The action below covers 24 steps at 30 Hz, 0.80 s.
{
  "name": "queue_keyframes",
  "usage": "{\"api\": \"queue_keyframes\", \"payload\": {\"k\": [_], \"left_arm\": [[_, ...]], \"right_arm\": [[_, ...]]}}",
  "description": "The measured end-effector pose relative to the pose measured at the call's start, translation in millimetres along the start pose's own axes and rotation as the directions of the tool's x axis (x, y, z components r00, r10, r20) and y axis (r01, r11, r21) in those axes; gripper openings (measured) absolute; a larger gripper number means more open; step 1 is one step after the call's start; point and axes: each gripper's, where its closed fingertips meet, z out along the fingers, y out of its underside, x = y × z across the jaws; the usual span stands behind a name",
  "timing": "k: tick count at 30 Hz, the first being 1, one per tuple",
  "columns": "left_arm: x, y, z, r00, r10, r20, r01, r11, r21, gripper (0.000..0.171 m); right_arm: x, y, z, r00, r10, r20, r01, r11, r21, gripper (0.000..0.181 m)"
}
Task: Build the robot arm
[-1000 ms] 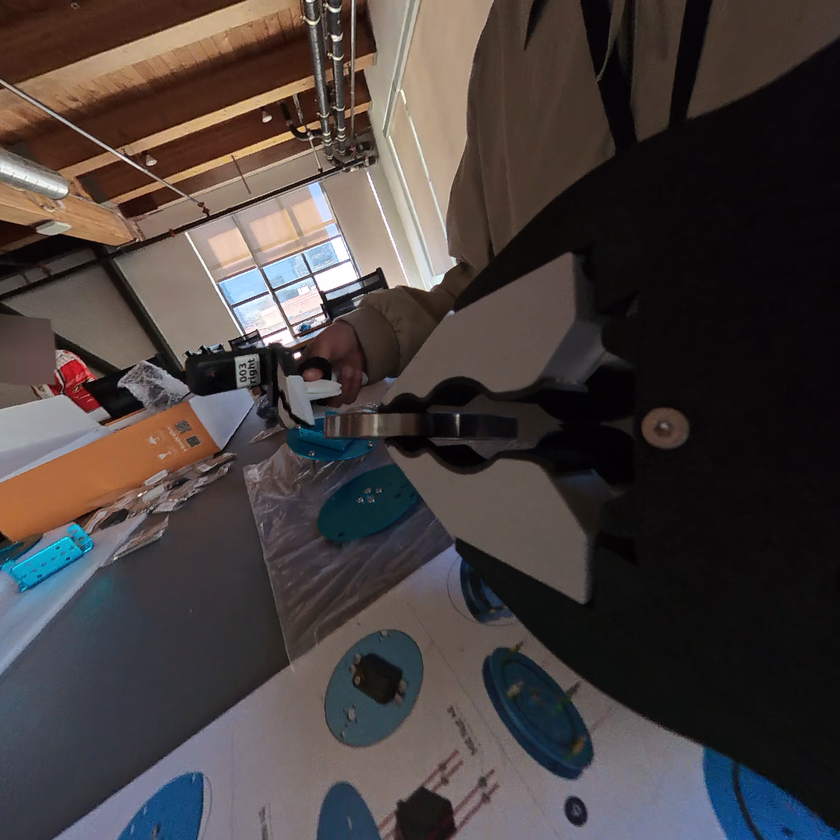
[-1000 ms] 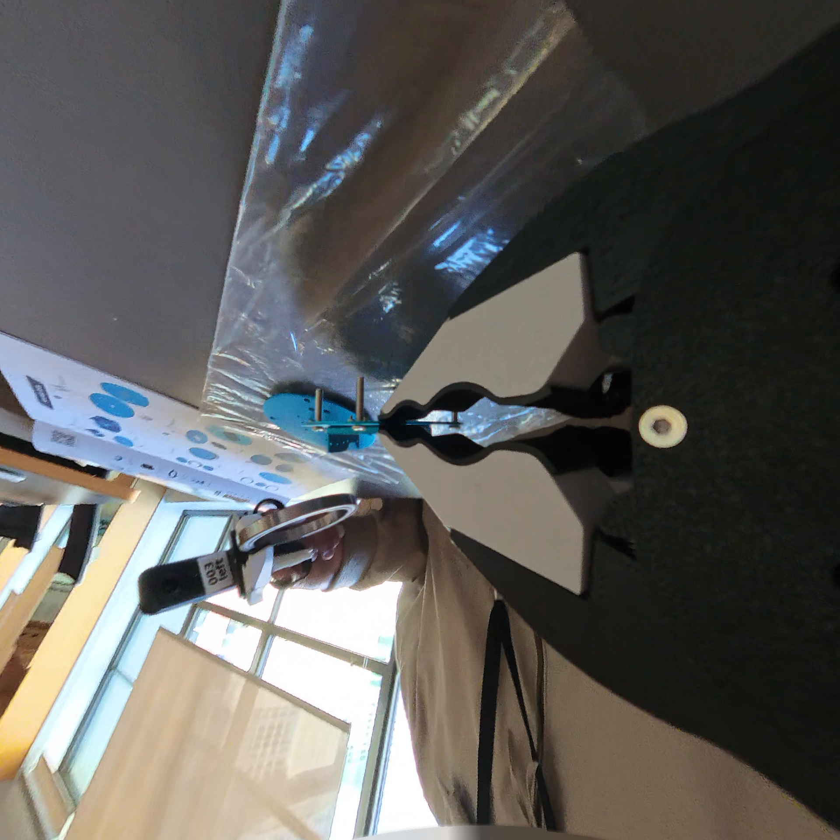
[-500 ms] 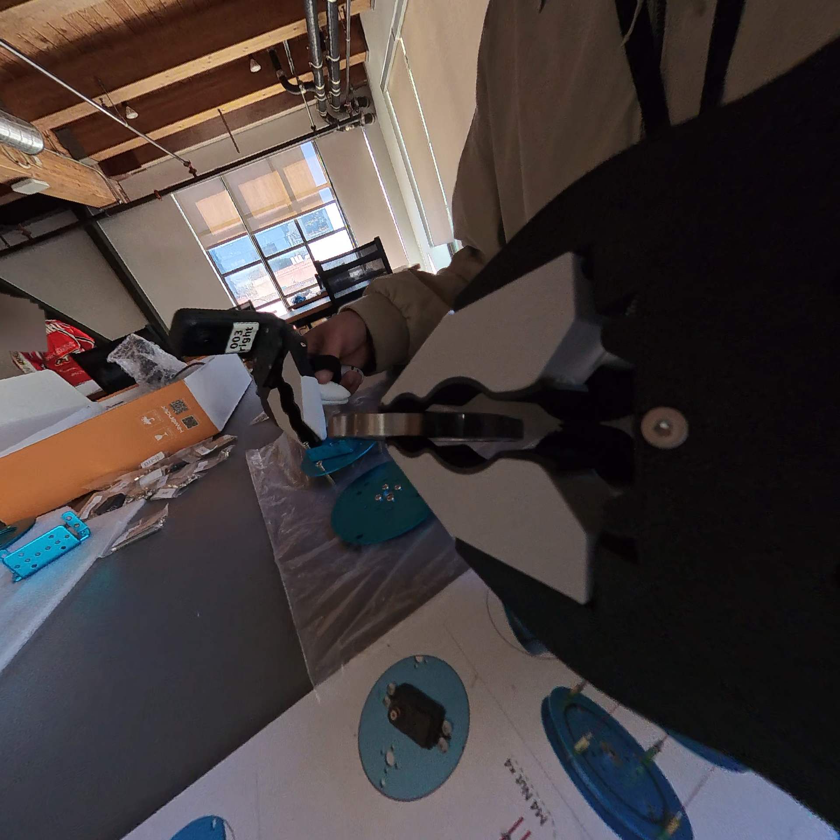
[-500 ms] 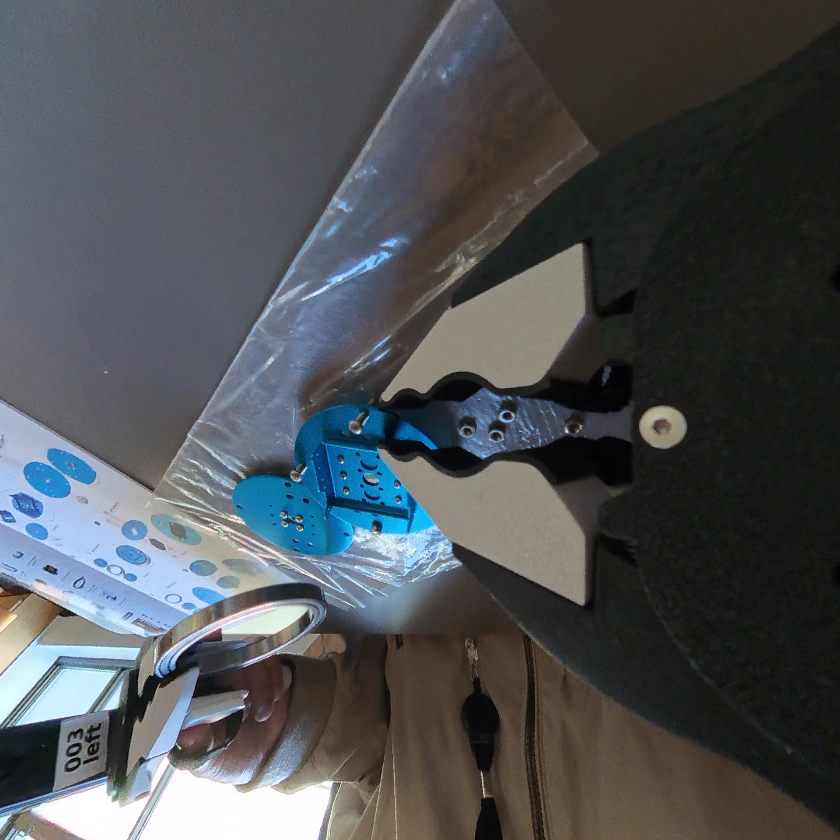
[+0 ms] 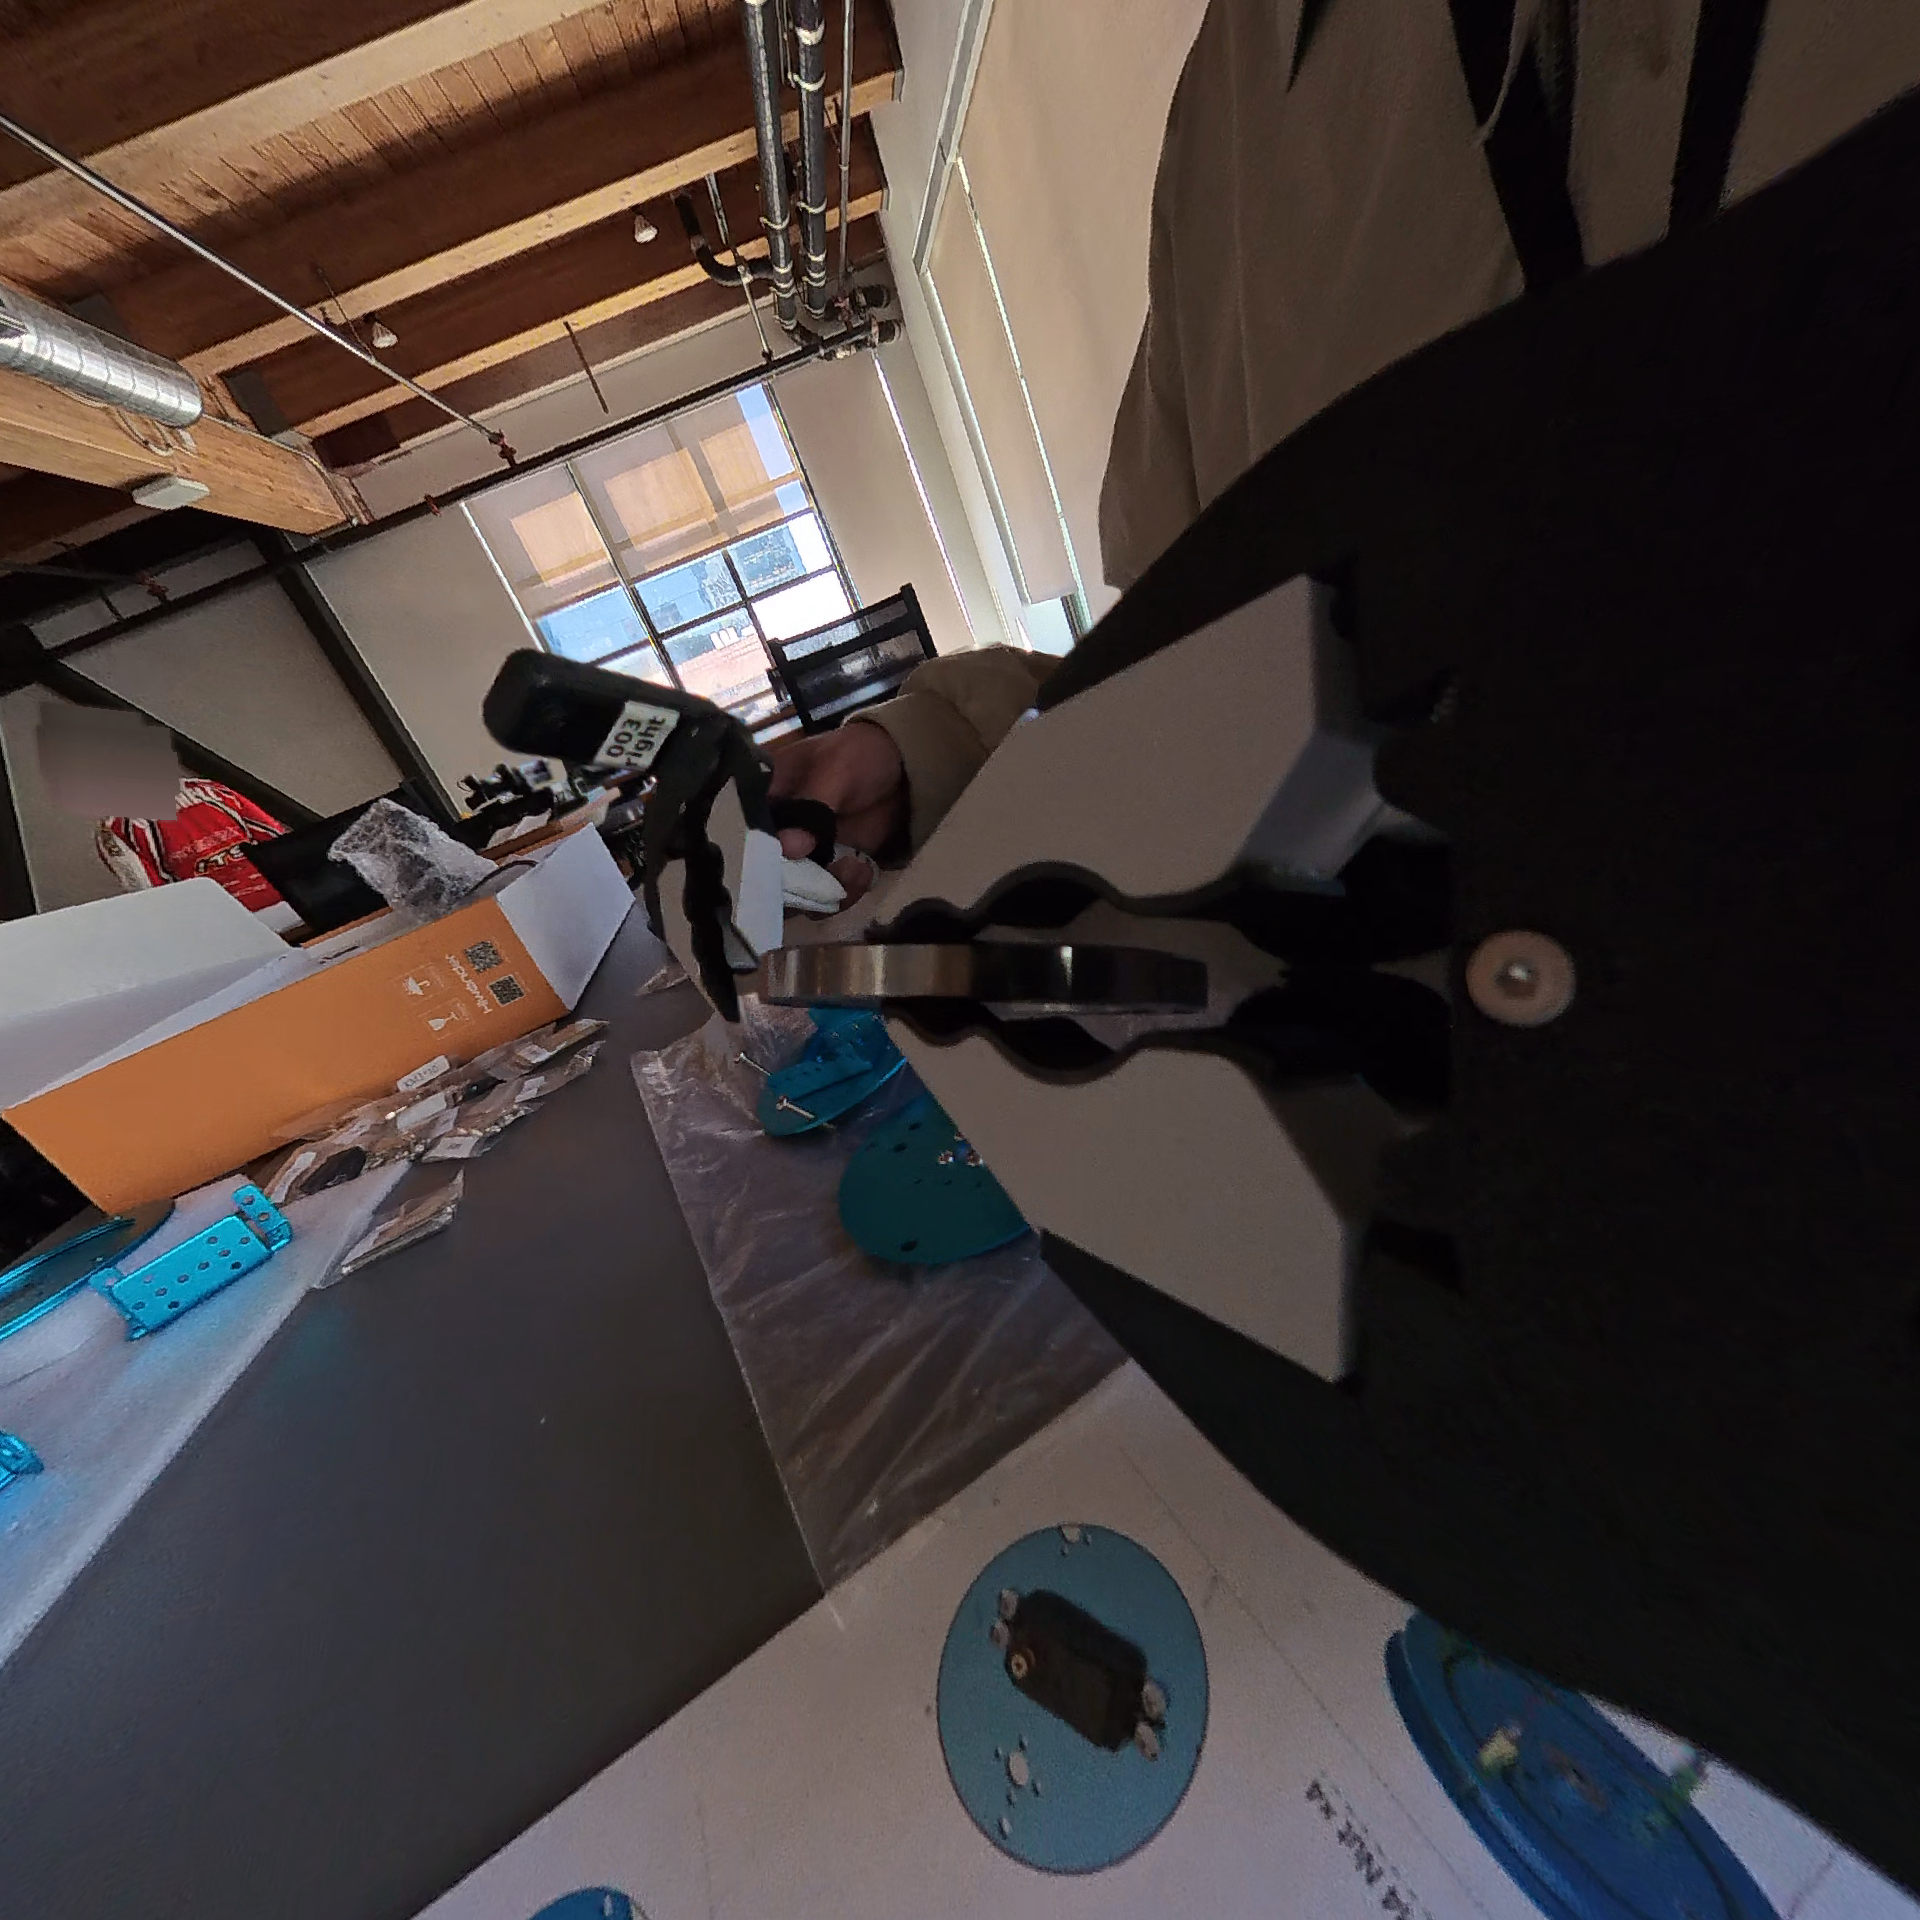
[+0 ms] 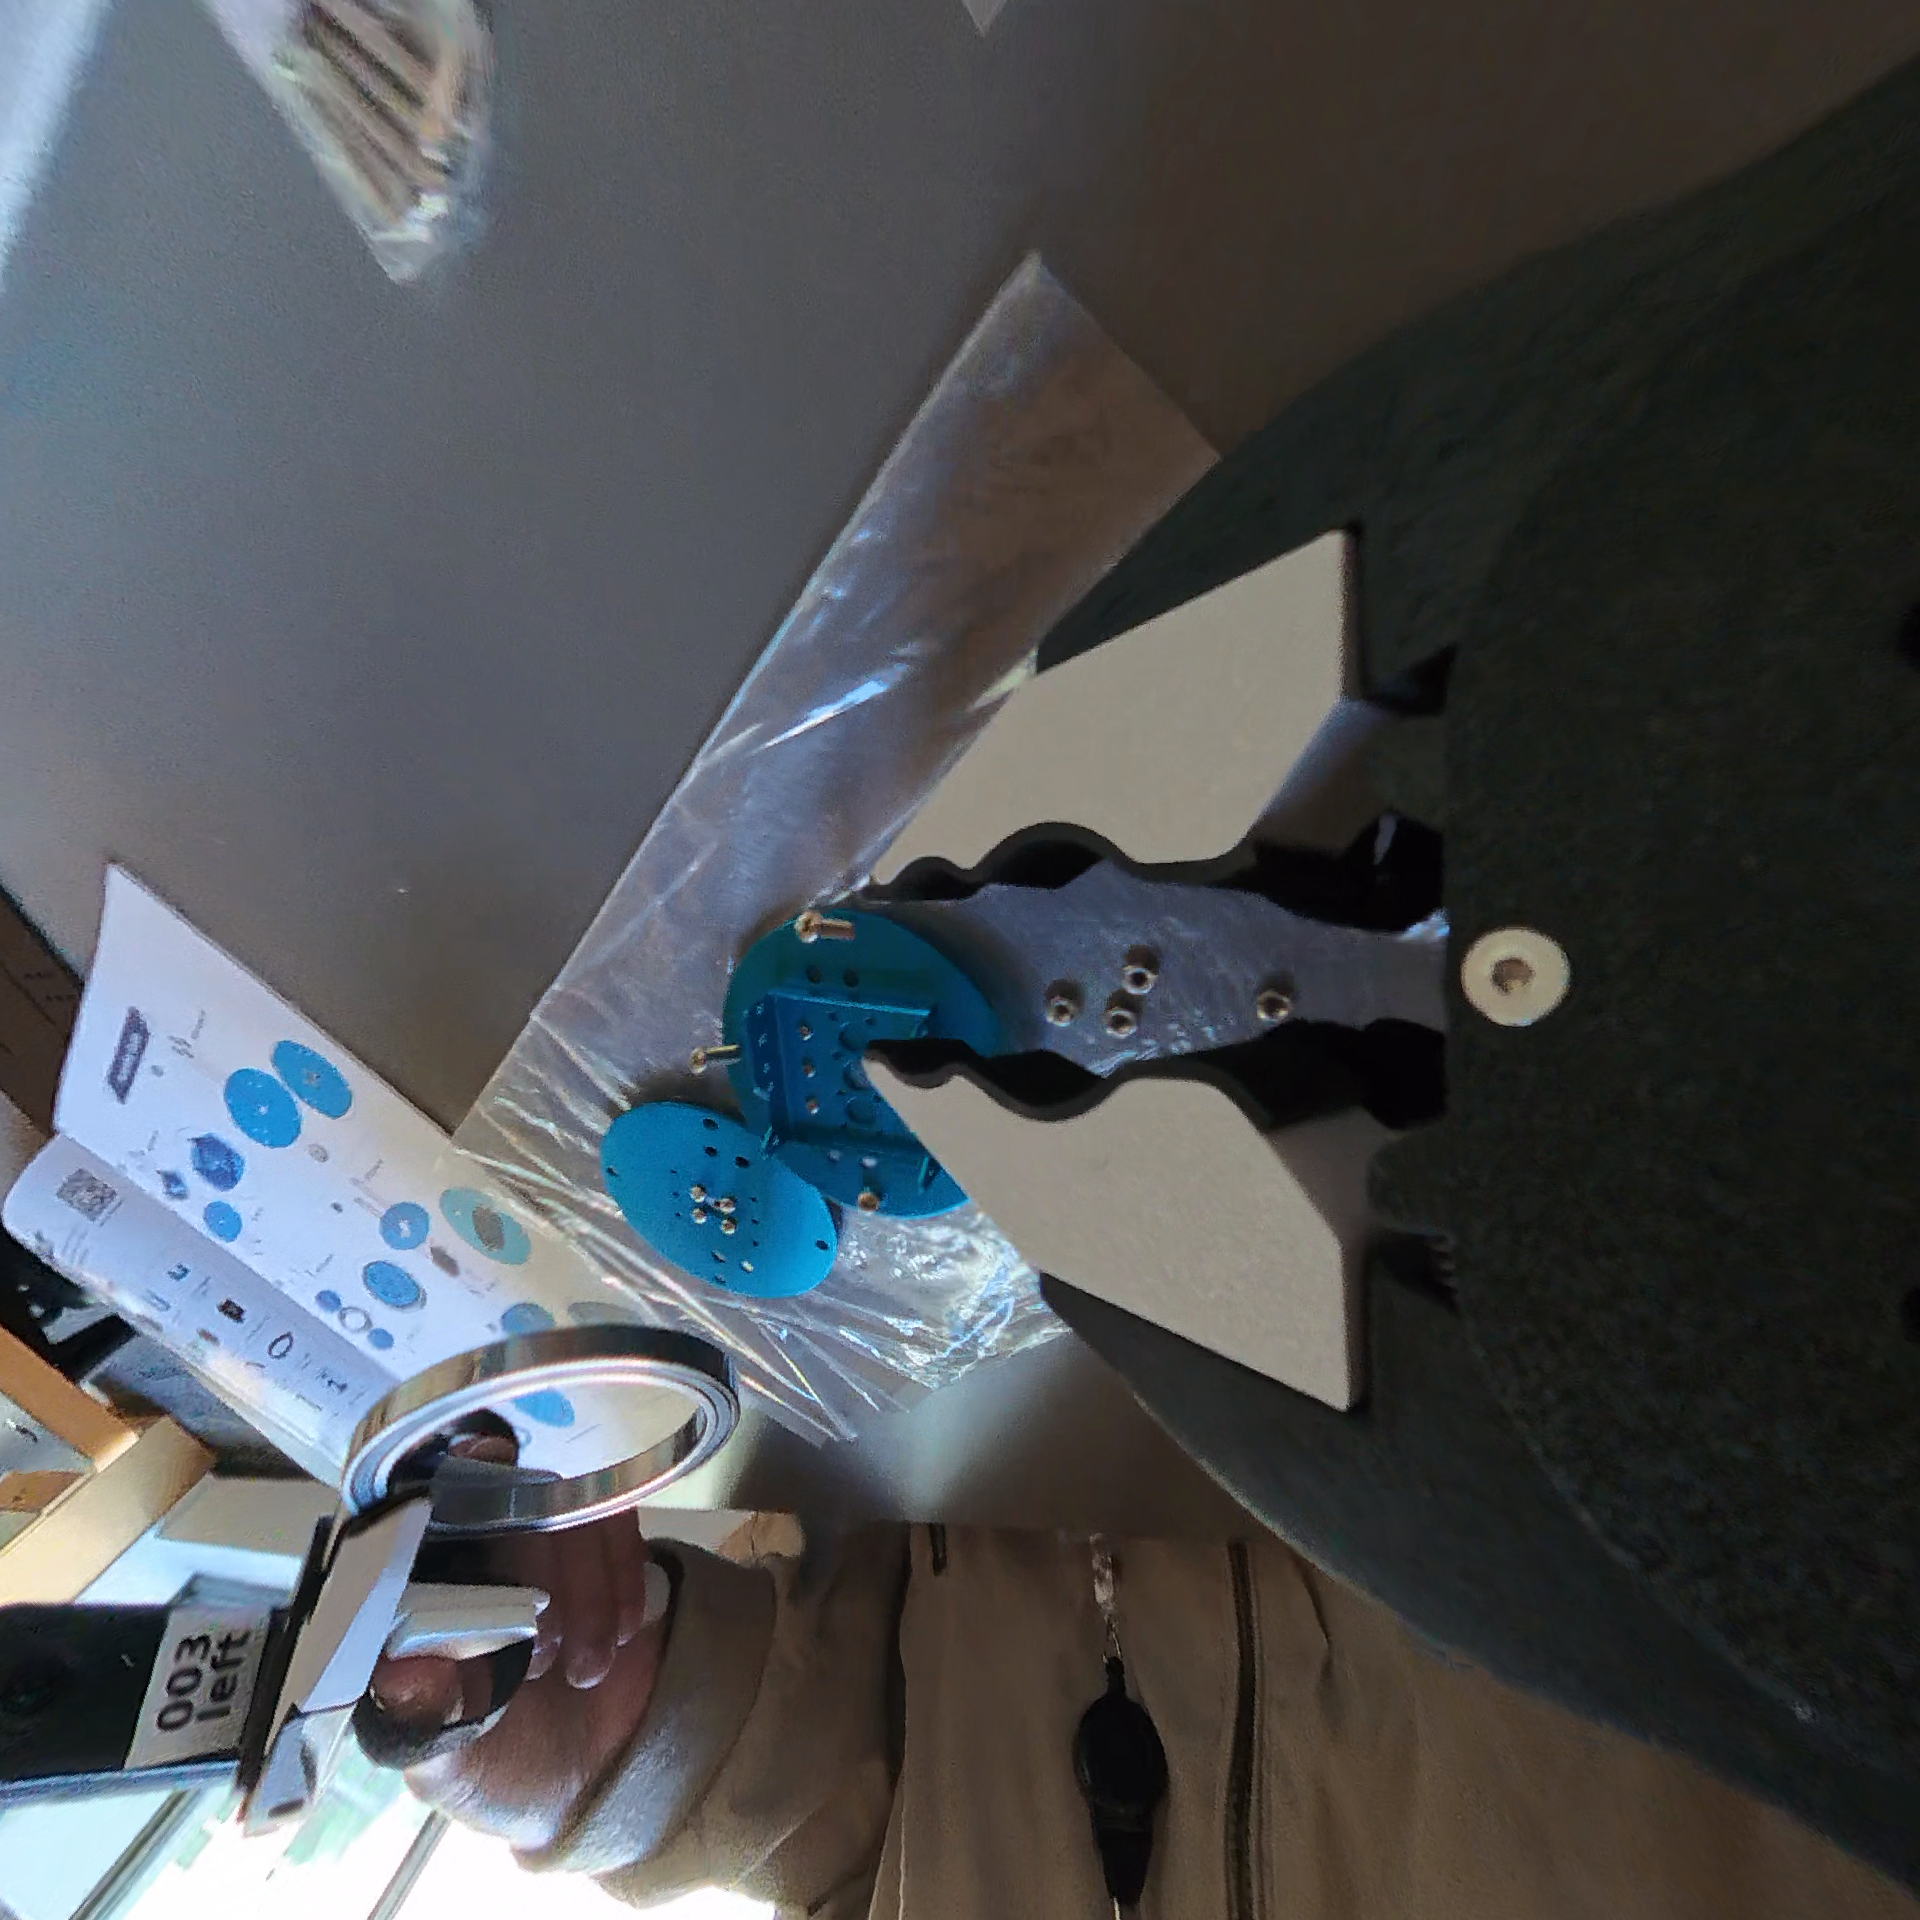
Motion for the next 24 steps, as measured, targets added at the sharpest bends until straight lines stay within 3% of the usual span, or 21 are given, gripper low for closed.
{"api": "queue_keyframes", "payload": {"k": [3, 5, 7, 9, 14, 17, 21, 24], "left_arm": [[3.8, -3.6, 3.6, 0.999, -0.020, -0.040, 0.021, 0.999, 0.024, 0.010], [8.6, -4.9, 7.8, 0.996, -0.030, -0.082, 0.033, 0.999, 0.030, 0.010], [13.6, -6.0, 11.3, 0.992, -0.040, -0.123, 0.045, 0.998, 0.038, 0.010], [15.7, -7.7, 13.1, 0.988, -0.060, -0.145, 0.068, 0.996, 0.053, 0.010], [10.5, -7.6, 16.0, 0.997, -0.021, -0.077, 0.027, 0.997, 0.078, 0.010], [7.7, -4.2, 16.7, 0.998, -0.016, -0.057, 0.020, 0.997, 0.069, 0.010], [-6.5, -0.3, 15.4, 1.000, -0.013, 0.010, 0.012, 0.999, 0.050, 0.010], [-15.9, -4.2, 9.5, 0.999, -0.022, 0.035, 0.019, 0.998, 0.065, 0.010]], "right_arm": [[-30.5, -18.7, 2.3, 0.984, -0.176, -0.005, 0.176, 0.983, 0.052, 0.028], [-68.9, -29.1, 15.0, 0.952, -0.302, 0.056, 0.296, 0.950, 0.101, 0.032], [-101.7, -36.1, 33.5, 0.937, -0.324, 0.129, 0.303, 0.940, 0.159, 0.054], [-117.4, -37.8, 49.9, 0.939, -0.297, 0.173, 0.272, 0.950, 0.154, 0.054], [-96.3, -56.0, 70.1, 0.944, -0.294, -0.153, 0.314, 0.940, 0.135, 0.039], [-86.0, -59.4, 73.9, 0.940, -0.257, -0.225, 0.278, 0.958, 0.070, 0.011], [-75.8, -52.1, 86.5, 0.910, -0.321, -0.264, 0.287, 0.945, -0.160, 0.011], [-70.6, -58.2, 97.3, 0.926, -0.315, -0.209, 0.255, 0.928, -0.271, 0.011]]}}
